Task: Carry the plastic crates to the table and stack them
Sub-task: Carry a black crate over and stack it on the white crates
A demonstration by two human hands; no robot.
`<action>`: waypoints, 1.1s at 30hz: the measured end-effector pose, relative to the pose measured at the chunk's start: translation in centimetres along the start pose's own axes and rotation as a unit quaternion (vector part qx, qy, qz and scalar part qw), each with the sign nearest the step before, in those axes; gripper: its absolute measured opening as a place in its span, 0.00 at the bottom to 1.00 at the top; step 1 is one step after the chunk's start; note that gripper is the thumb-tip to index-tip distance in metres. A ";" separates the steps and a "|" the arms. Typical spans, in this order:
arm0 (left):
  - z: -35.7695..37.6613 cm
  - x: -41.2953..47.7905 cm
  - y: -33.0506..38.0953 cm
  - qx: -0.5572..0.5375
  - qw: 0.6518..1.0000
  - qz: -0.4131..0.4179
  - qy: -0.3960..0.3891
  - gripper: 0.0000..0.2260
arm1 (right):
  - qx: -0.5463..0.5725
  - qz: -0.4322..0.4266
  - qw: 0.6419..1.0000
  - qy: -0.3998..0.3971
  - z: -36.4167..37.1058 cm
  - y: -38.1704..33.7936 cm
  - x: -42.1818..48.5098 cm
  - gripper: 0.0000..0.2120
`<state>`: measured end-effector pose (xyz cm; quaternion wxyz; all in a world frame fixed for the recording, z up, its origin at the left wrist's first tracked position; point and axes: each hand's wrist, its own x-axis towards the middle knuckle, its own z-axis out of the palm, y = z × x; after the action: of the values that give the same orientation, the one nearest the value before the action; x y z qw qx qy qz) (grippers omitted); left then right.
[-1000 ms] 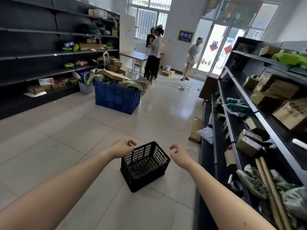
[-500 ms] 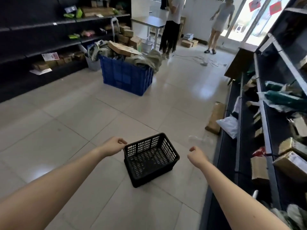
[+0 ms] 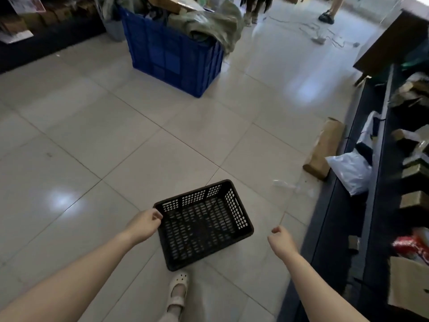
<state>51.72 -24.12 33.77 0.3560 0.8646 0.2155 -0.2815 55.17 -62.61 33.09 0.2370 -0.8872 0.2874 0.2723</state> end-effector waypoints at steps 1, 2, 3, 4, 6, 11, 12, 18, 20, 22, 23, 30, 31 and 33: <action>1.1 2.1 -0.6 0.016 1.000 -0.007 0.000 0.10 | 0.011 0.001 1.000 -0.002 0.5 -0.4 2.0 0.18; 2.2 3.8 -1.1 0.025 1.000 -0.012 -0.004 0.09 | 0.021 -0.006 1.000 0.000 1.0 -0.7 3.8 0.17; 3.5 5.3 -1.8 0.032 0.999 -0.021 -0.012 0.09 | 0.024 -0.015 1.000 -0.001 1.6 -0.9 5.5 0.17; 4.8 6.9 -2.4 0.039 0.999 -0.031 -0.016 0.10 | 0.025 -0.022 0.999 -0.004 2.2 -1.1 7.3 0.16; 7.3 9.9 -3.6 0.036 0.997 -0.060 -0.020 0.12 | 0.031 -0.034 0.999 -0.018 3.5 -1.8 10.8 0.14; 13.1 19.0 -6.1 0.003 0.992 -0.126 0.023 0.13 | 0.027 -0.055 0.997 -0.054 9.6 -3.4 21.6 0.11; 14.3 20.9 -6.8 0.000 0.989 -0.142 0.036 0.12 | 0.023 -0.056 0.996 -0.058 11.1 -3.4 23.9 0.13; 20.9 29.4 -13.1 -0.097 0.936 -0.325 0.094 0.19 | -0.044 -0.052 0.996 -0.055 19.5 -2.2 37.0 0.28; 22.5 30.5 -15.2 -0.119 0.927 -0.351 0.065 0.19 | -0.044 -0.049 0.995 -0.076 21.5 -2.1 39.5 0.26; 23.3 31.1 -17.0 -0.122 0.926 -0.354 0.049 0.14 | -0.038 -0.044 0.995 -0.083 23.1 -1.7 41.0 0.21; 22.9 31.1 -17.1 -0.139 0.922 -0.358 0.052 0.10 | -0.037 -0.042 0.995 -0.077 23.4 -1.7 41.6 0.18; 17.5 29.2 -12.2 -0.214 0.923 -0.311 0.072 0.06 | -0.013 0.002 0.999 -0.052 17.9 -1.7 39.9 0.07; 15.5 28.8 -10.5 -0.219 0.925 -0.299 0.084 0.05 | -0.005 0.001 0.999 -0.047 16.0 -2.3 38.8 0.05; 10.9 28.3 -7.1 -0.217 0.931 -0.276 0.106 0.05 | 0.030 0.002 0.998 -0.050 11.8 -4.0 36.2 0.04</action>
<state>65.24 -22.60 5.75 0.4180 0.6980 0.5375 -0.2216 78.44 -66.72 3.01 0.2769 -0.8643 0.2849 0.3084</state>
